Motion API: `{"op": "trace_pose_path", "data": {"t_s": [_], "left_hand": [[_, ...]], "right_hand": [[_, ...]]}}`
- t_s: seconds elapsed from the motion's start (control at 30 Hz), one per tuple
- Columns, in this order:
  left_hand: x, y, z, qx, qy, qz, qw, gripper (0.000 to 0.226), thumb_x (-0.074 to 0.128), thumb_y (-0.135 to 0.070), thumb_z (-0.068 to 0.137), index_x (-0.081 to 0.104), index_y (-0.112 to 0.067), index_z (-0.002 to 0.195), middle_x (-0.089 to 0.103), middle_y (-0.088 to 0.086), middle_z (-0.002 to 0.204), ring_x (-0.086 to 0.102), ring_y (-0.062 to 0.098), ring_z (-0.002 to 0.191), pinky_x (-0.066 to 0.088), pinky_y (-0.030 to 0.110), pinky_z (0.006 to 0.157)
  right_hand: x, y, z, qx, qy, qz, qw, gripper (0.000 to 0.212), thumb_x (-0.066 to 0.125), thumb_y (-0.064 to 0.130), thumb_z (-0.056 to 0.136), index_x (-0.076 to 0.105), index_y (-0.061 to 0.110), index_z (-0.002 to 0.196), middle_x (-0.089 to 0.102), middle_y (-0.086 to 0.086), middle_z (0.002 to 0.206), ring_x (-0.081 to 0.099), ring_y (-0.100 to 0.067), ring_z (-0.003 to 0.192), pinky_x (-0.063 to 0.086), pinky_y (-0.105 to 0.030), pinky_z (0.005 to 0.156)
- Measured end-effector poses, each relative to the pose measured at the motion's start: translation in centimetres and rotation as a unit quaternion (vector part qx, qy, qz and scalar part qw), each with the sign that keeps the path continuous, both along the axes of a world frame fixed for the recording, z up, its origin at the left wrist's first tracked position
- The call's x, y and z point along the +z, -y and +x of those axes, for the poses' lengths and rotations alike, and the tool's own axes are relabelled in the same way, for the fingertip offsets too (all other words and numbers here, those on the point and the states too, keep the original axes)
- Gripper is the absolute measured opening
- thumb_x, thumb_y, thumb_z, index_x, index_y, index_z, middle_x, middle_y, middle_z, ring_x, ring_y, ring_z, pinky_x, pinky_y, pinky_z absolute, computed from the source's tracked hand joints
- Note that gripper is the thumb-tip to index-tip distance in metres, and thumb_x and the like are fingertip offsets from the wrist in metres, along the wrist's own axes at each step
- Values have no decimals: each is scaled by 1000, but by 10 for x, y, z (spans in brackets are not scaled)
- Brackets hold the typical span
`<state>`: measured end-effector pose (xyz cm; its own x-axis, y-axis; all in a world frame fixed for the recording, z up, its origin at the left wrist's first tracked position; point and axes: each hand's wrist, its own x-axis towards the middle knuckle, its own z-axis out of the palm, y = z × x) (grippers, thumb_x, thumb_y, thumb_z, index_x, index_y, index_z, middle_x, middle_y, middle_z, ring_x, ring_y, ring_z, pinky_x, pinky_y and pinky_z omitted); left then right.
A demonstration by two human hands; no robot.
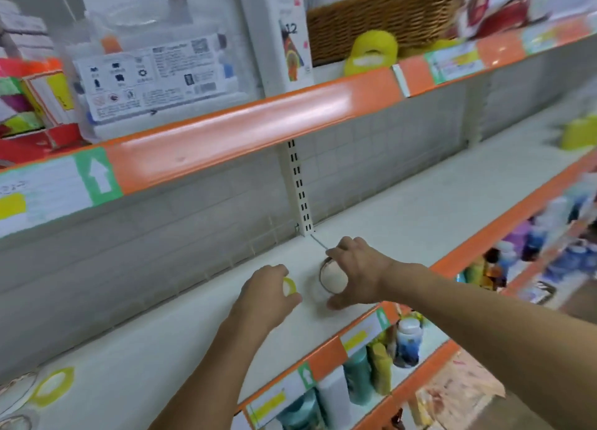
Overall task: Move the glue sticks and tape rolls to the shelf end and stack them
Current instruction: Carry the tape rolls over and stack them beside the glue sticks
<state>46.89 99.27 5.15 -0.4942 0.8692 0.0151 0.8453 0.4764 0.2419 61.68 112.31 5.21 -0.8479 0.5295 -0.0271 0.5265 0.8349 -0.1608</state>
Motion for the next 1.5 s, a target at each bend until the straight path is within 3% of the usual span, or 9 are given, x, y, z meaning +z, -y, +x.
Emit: {"op": "trace_pose_path", "data": {"t_s": [0.27, 0.53, 0.7, 0.83, 0.93, 1.1, 1.27, 1.4, 1.5], "left_hand": [[-2, -88, 91, -157, 3, 2, 988, 61, 67, -45, 88, 50, -17, 140, 54, 4, 135, 51, 21, 123, 42, 29, 96], [-2, -161, 179, -260, 0, 22, 965, 56, 65, -44, 87, 52, -19, 136, 56, 4, 131, 52, 22, 120, 42, 32, 97], [3, -220, 224, -285, 1, 29, 958, 54, 67, -44, 87, 54, -19, 134, 58, 4, 127, 56, 22, 115, 44, 30, 92], [2, -268, 262, -290, 17, 37, 956, 55, 66, -46, 88, 53, -20, 134, 58, 1, 126, 57, 20, 113, 43, 27, 87], [0, -303, 290, -291, 27, 40, 956, 55, 67, -47, 86, 54, -21, 133, 58, 2, 124, 58, 20, 110, 46, 29, 87], [-3, -360, 335, -304, 29, 37, 952, 45, 68, -39, 85, 57, -17, 124, 60, 5, 118, 59, 24, 106, 48, 32, 87], [-3, -421, 385, -322, 48, 26, 945, 29, 68, -36, 82, 60, -18, 103, 62, 3, 97, 61, 23, 85, 51, 33, 73], [-6, -476, 416, -344, 46, 18, 938, 33, 70, -34, 83, 60, -17, 109, 64, 5, 106, 62, 26, 94, 47, 29, 74], [-11, -527, 438, -365, 28, 21, 931, 46, 71, -39, 84, 59, -17, 122, 62, 4, 119, 60, 25, 106, 48, 32, 86]], "right_hand": [[0, -32, 128, -165, -5, 3, 986, 96, 72, 67, 73, 40, 11, 144, 42, -11, 135, 40, -29, 122, 41, -39, 103], [-3, -73, 220, -262, -11, 10, 965, 94, 73, 65, 72, 40, 14, 143, 42, -8, 134, 40, -27, 120, 40, -38, 104], [-1, -123, 263, -285, -14, 6, 958, 95, 73, 67, 69, 39, 19, 144, 42, -6, 133, 40, -26, 119, 42, -41, 104], [3, -169, 299, -295, -13, 7, 955, 83, 73, 64, 73, 44, 17, 135, 42, -6, 127, 41, -26, 117, 41, -35, 98], [5, -200, 326, -304, -4, 5, 953, 89, 72, 64, 74, 40, 15, 141, 43, -7, 128, 40, -25, 117, 41, -35, 100], [4, -250, 375, -315, 6, 1, 949, 94, 72, 64, 73, 39, 13, 144, 42, -9, 132, 40, -28, 121, 42, -41, 104], [-4, -308, 428, -333, 8, 5, 943, 87, 70, 70, 67, 48, 15, 132, 44, -7, 124, 42, -28, 114, 43, -42, 101], [-16, -359, 461, -351, -1, -4, 936, 89, 68, 74, 65, 47, 19, 131, 44, -6, 121, 43, -28, 113, 43, -42, 100], [-20, -400, 483, -367, -6, -8, 930, 90, 71, 70, 68, 46, 17, 136, 44, -8, 126, 41, -27, 117, 41, -40, 103]]}}
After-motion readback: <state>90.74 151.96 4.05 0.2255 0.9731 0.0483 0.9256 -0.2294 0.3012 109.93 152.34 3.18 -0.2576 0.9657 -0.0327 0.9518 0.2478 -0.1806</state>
